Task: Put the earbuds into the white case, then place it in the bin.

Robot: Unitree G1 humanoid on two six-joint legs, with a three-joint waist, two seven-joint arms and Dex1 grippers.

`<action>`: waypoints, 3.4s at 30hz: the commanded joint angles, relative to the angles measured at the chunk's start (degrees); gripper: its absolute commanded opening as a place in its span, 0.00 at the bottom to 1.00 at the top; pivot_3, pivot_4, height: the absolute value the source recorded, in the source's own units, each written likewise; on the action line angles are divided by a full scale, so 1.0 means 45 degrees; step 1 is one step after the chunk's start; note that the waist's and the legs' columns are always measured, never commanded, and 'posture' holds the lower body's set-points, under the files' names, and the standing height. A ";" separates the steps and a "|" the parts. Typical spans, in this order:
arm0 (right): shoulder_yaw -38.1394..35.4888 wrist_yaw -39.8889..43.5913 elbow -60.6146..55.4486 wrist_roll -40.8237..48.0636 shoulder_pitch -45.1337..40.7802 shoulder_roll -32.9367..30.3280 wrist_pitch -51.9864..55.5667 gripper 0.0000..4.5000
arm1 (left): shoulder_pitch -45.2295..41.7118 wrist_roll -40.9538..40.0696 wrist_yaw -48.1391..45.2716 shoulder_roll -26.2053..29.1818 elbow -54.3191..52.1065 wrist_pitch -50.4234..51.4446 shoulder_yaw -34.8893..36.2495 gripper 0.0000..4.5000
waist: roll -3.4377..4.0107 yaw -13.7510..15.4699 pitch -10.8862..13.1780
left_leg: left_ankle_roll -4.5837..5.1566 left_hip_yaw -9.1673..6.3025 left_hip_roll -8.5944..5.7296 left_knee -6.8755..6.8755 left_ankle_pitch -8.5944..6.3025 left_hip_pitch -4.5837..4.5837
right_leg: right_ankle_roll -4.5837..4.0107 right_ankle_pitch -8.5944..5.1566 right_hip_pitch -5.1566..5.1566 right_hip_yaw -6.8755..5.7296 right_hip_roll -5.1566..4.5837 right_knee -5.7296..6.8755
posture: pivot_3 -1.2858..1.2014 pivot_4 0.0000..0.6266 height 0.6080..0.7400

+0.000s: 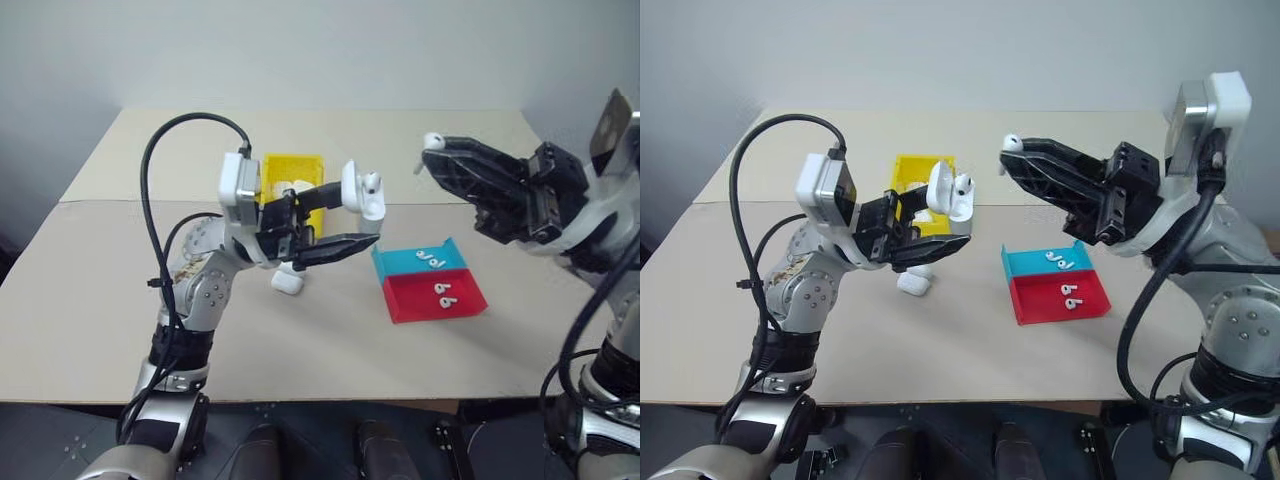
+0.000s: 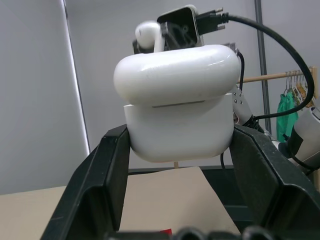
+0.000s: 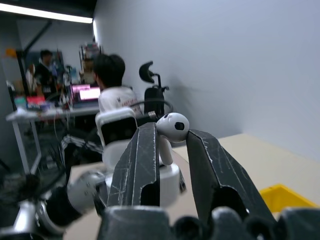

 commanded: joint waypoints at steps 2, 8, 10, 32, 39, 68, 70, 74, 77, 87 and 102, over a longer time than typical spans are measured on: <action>0.0242 -0.1405 -0.0777 0.1997 0.0072 -0.0337 -0.0152 0.14 | -0.0230 -0.0073 -0.0036 -0.0109 -0.0186 0.0026 -0.0064 0.61 | 0.0000 0.0012 0.0000 | 0.0001 -0.0001 0.0000 -0.0001 0.0000 -0.0012 | 0.0001 -0.0001 -0.0006 0.0000 -0.0001 -0.0006 | 0.52 0.24 1.00; 0.0452 -0.1264 -0.1023 0.2917 0.0611 -0.1500 -0.0098 0.14 | -0.0029 -0.0081 0.0099 -0.0141 -0.0340 0.0040 -0.0094 0.61 | -0.0001 0.0055 0.0000 | 0.0003 -0.0011 0.0001 0.0000 -0.0002 -0.0049 | 0.0002 0.0000 -0.0021 -0.0011 -0.0003 -0.0032 | 0.52 0.24 1.00; 0.0490 -0.1137 -0.0937 0.2983 0.0763 -0.1770 -0.0218 0.14 | -0.0036 -0.0076 0.0069 -0.0120 -0.0273 0.0019 -0.0074 0.61 | -0.0001 0.0049 -0.0001 | 0.0003 -0.0014 0.0001 0.0000 -0.0002 -0.0050 | 0.0002 0.0000 -0.0019 -0.0013 -0.0002 -0.0038 | 0.52 0.24 1.00; 0.1933 -0.0253 -0.0510 0.1096 0.0205 -0.2398 -0.0234 0.14 | 0.0173 0.0139 -0.0115 -0.0229 -0.0078 -0.0300 -0.0019 0.61 | -0.0001 0.0061 -0.0001 | 0.0007 -0.0018 0.0003 0.0007 -0.0003 -0.0070 | 0.0005 0.0000 -0.0025 -0.0019 -0.0001 -0.0058 | 0.52 0.24 1.00; 0.2142 -0.0046 -0.0763 0.0468 0.0364 -0.2599 -0.0238 0.14 | 0.0299 0.0181 0.0043 -0.0297 -0.0346 -0.0241 -0.0079 0.61 | -0.0001 0.0061 -0.0001 | 0.0009 -0.0019 0.0003 0.0006 -0.0004 -0.0070 | 0.0005 0.0000 -0.0026 -0.0019 -0.0001 -0.0060 | 0.52 0.24 1.00; 0.5173 0.3574 0.3424 -0.4195 -0.6146 -0.4060 0.0162 0.00 | -0.0652 0.1968 0.0353 -0.0860 0.1714 -0.1013 -0.0808 0.61 | 0.0005 -0.0017 -0.0004 | 0.0009 0.0003 0.0007 0.0002 -0.0004 -0.0059 | 0.0002 0.0000 -0.0046 0.0001 0.0007 -0.0042 | 0.52 0.24 1.00; 0.6341 0.4349 0.3852 -0.5287 -0.7284 -0.3764 0.0214 0.00 | -0.0780 0.2136 0.0323 -0.0979 0.1972 -0.1146 -0.0848 0.61 | 0.0007 -0.0001 -0.0004 | 0.0009 0.0002 0.0006 0.0007 -0.0004 -0.0069 | 0.0001 0.0000 -0.0056 -0.0004 0.0006 -0.0039 | 0.52 0.24 1.00; 0.8330 0.5886 0.4329 -0.7372 -0.8772 -0.3372 0.0079 0.00 | -0.1022 0.2368 0.0249 -0.1138 0.2360 -0.1484 -0.0834 0.61 | 0.0009 0.0052 -0.0005 | 0.0012 0.0001 0.0011 0.0000 -0.0006 -0.0088 | 0.0000 -0.0001 -0.0072 -0.0012 0.0005 -0.0053 | 0.52 0.24 1.00; 0.9100 0.7432 0.4386 -0.8489 -0.8971 -0.3547 -0.0507 0.00 | -0.1109 0.2529 0.0395 -0.1259 0.2530 -0.1763 -0.0781 0.61 | 0.0009 0.0143 -0.0005 | 0.0020 -0.0002 0.0009 0.0004 -0.0011 -0.0116 | 0.0002 -0.0001 -0.0074 -0.0023 0.0001 -0.0059 | 0.52 0.24 1.00; 0.8528 0.9120 0.4224 -1.0345 -0.7438 -0.4788 -0.1160 0.00 | -0.0543 0.2600 0.0954 -0.1191 0.2032 -0.2235 -0.0304 0.61 | 0.0013 0.0280 -0.0006 | 0.0068 -0.0003 0.0010 0.0035 -0.0040 -0.0161 | 0.0007 0.0001 -0.0093 -0.0036 -0.0006 -0.0055 | 0.52 0.24 1.00; 0.0728 0.2746 0.1292 -0.7320 -0.2335 -0.2828 0.2852 0.00 | -0.2414 0.7620 1.0835 -0.1308 0.5084 -0.0981 0.0669 0.61 | 0.0004 0.0571 -0.0011 | 0.0069 -0.0041 -0.0003 0.0065 -0.0041 -0.0165 | 0.0025 0.0012 -0.0052 -0.0064 -0.0019 -0.0051 | 0.52 0.24 1.00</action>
